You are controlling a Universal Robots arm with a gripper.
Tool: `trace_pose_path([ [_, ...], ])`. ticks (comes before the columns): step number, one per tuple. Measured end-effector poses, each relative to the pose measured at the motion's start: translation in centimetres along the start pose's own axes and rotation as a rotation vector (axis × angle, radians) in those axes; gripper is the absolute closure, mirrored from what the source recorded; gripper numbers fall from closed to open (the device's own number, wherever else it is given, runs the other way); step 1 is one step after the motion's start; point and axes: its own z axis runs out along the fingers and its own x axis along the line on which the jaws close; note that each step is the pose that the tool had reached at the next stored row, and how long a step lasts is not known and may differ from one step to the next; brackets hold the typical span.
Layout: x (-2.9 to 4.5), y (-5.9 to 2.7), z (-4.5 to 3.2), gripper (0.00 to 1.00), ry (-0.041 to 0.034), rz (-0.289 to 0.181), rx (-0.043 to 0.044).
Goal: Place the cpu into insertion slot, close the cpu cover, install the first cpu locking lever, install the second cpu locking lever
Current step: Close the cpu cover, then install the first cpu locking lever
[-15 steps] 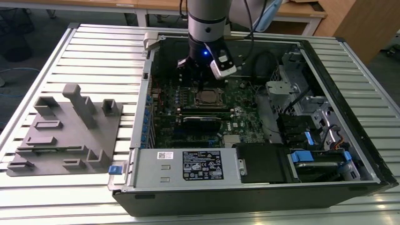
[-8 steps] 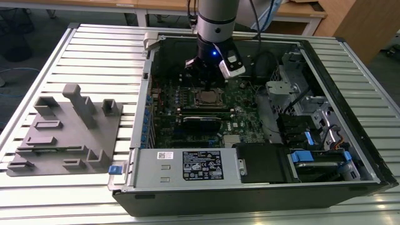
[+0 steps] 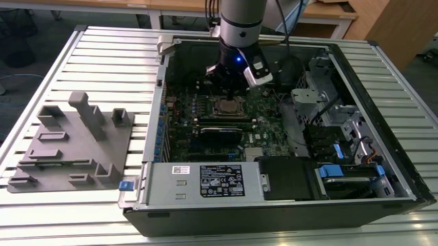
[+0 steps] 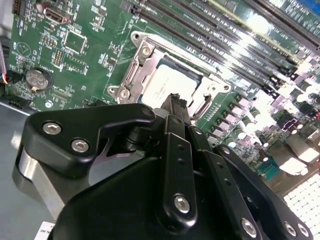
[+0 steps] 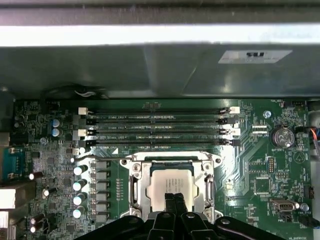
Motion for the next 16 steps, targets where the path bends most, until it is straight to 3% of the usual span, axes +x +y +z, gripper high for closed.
trace_pose_path([
  [16,-0.09,-0.16,-0.01,0.89,0.0,0.0,0.0001],
])
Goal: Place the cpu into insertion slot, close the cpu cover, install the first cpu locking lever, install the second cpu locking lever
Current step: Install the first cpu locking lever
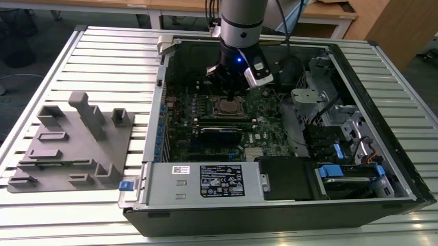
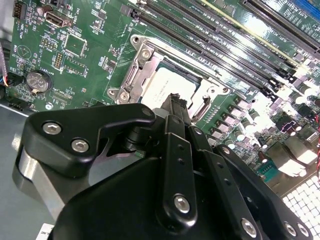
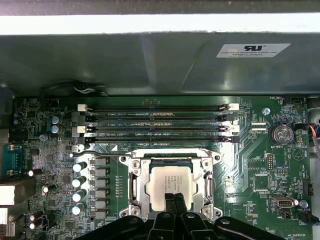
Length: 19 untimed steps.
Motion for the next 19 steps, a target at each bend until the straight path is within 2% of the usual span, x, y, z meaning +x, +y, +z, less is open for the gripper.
trace_pose_path([
  [4,-0.01,0.02,-0.34,0.89,0.0,0.0,0.0],
  [10,-0.04,0.11,-1.82,0.89,0.0027,0.0,0.0001],
  [14,-0.06,0.15,-2.46,0.89,0.0052,0.0,0.0002],
  [19,-0.06,0.15,-2.5,0.89,0.0057,0.0,0.0003],
])
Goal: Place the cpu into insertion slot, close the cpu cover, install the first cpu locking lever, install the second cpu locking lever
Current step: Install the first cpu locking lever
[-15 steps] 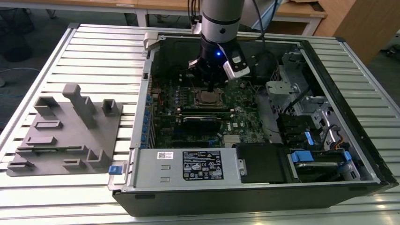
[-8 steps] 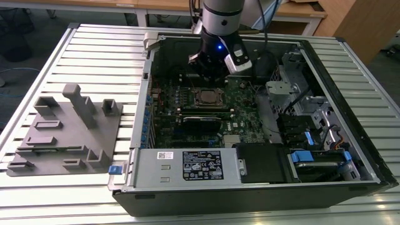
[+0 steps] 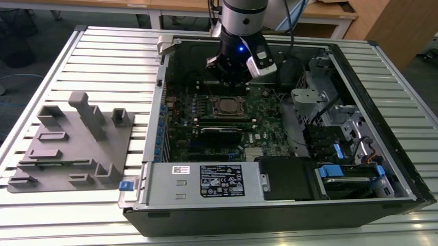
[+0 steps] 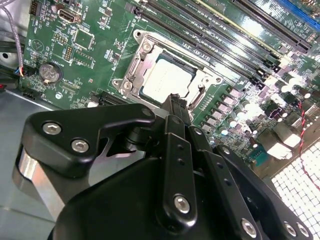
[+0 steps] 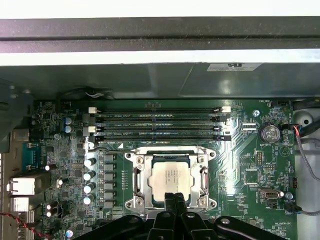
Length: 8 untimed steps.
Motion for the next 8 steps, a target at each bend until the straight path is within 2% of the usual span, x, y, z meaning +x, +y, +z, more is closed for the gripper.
trace_pose_path([
  [8,0.07,0.0,0.0,0.89,0.0,0.0,0.0001],
])
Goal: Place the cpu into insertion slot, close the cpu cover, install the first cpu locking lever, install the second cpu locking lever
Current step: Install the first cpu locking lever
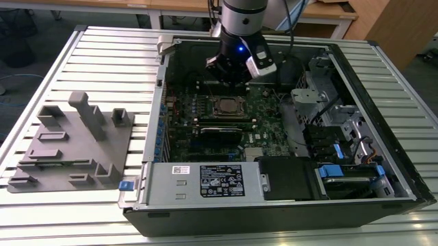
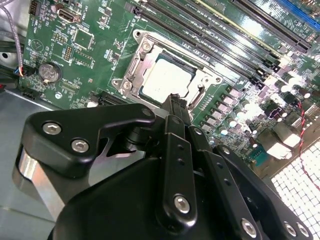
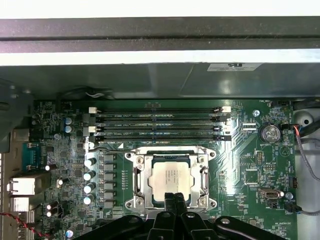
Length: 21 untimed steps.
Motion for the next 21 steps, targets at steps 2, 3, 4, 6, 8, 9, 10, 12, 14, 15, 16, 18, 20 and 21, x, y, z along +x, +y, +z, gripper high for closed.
trace_pose_path([
  [2,0.15,-0.01,0.0,0.89,0.0,0.0,-0.0001],
  [3,0.26,-0.01,0.01,0.89,-0.0001,0.0,-0.0001],
  [4,0.4,-0.02,0.01,0.89,-0.0001,0.0,-0.0001],
  [6,0.73,-0.03,0.01,0.89,0.0,0.001,0.0],
  [8,1.11,-0.04,0.01,0.89,-0.0001,0.001,-0.0001],
  [9,1.33,-0.05,0.01,0.89,0.0,0.001,0.0],
  [10,1.53,-0.05,0.01,0.89,-0.0001,0.001,0.0],
  [12,1.86,-0.06,0.02,0.89,-0.0002,0.002,-0.0002],
  [14,1.98,-0.06,0.02,0.89,-0.0001,0.002,-0.0001],
  [15,1.99,-0.06,0.02,0.89,-0.0001,0.002,0.0],
  [16,1.99,-0.06,0.02,0.89,-0.0001,0.001,0.0],
  [18,2.0,-0.07,0.02,0.89,-0.0001,0.002,-0.0001],
  [20,2.0,-0.06,0.02,0.89,-0.0002,0.002,-0.0001],
  [21,2.0,-0.06,0.02,0.89,-0.0001,0.002,-0.0001],
])
